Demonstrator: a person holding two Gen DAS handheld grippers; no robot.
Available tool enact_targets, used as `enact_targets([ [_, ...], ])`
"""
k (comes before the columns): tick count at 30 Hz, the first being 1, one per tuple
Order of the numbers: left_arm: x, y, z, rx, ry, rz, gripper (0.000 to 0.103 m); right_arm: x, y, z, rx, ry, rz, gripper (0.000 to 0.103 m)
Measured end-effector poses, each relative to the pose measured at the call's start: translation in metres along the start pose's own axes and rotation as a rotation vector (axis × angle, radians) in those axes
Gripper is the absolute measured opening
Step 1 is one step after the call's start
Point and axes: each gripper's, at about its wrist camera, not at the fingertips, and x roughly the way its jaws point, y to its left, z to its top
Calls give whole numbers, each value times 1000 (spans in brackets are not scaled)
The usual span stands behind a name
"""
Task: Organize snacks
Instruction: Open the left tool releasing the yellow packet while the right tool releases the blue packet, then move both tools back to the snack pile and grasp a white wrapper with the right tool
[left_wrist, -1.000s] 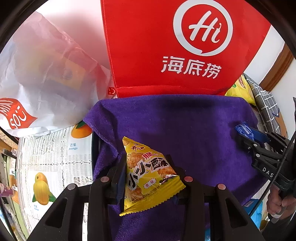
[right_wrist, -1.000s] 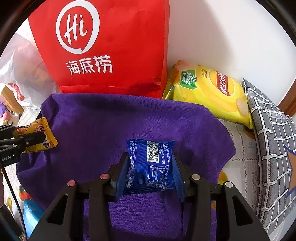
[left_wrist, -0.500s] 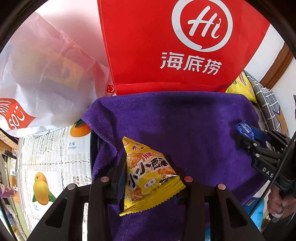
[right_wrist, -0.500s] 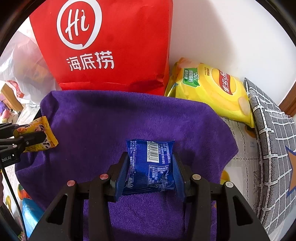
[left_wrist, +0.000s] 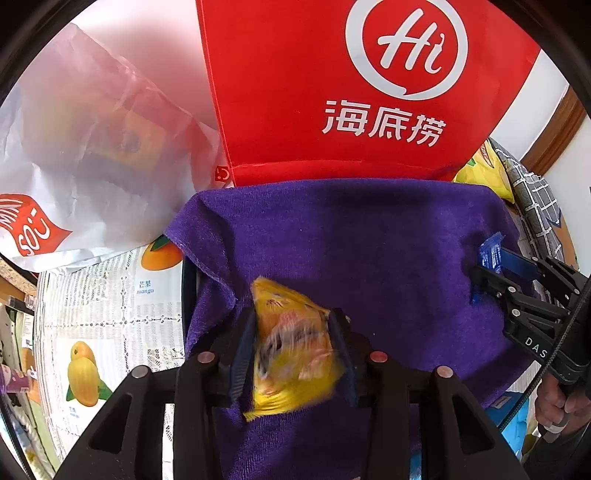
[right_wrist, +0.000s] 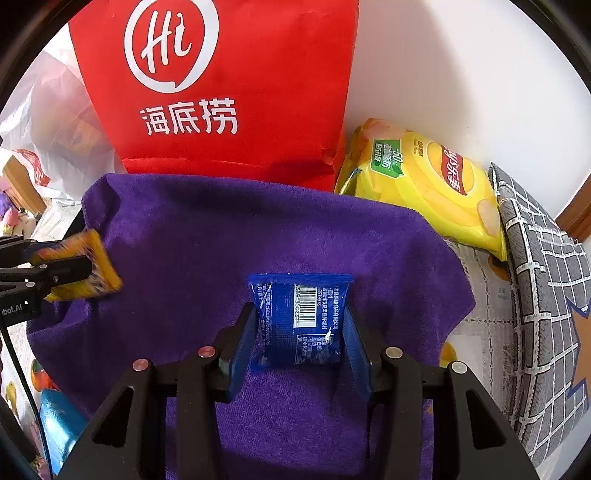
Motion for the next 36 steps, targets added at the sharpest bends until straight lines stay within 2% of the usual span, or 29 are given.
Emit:
enact_targets([
  [5, -4, -1, 0, 11, -17, -5, 56, -11, 1, 0, -19, -36, 10, 58],
  [10, -16, -2, 2, 19, -57, -10, 66, -28, 6, 4, -20, -68, 26, 67],
  [13, -26, -1, 4, 16, -83, -6, 67, -41, 8, 7, -16, -85, 14, 71],
  [18, -43, 0, 5, 17, -117, 28, 67, -68, 10, 8, -6, -160, -103, 83],
  [21, -52, -2, 4, 17, -137, 48, 67, -84, 7, 5, 17, -191, -141, 89],
  [24, -63, -4, 3, 15, -163, 61, 67, -94, 9, 3, 25, -187, -168, 90],
  [27, -81, -6, -1, 13, -210, 50, 67, -112, 7, -5, 37, -185, -156, 90],
  [30, -99, -12, -4, 24, -263, 31, 67, -143, 8, -18, 22, -233, -179, 90],
  [33, -117, -20, -7, 38, -300, 43, 67, -170, 9, -30, 23, -271, -198, 90],
  [36, -132, -25, -16, 41, -310, 28, 67, -188, 7, -43, 35, -284, -162, 90],
])
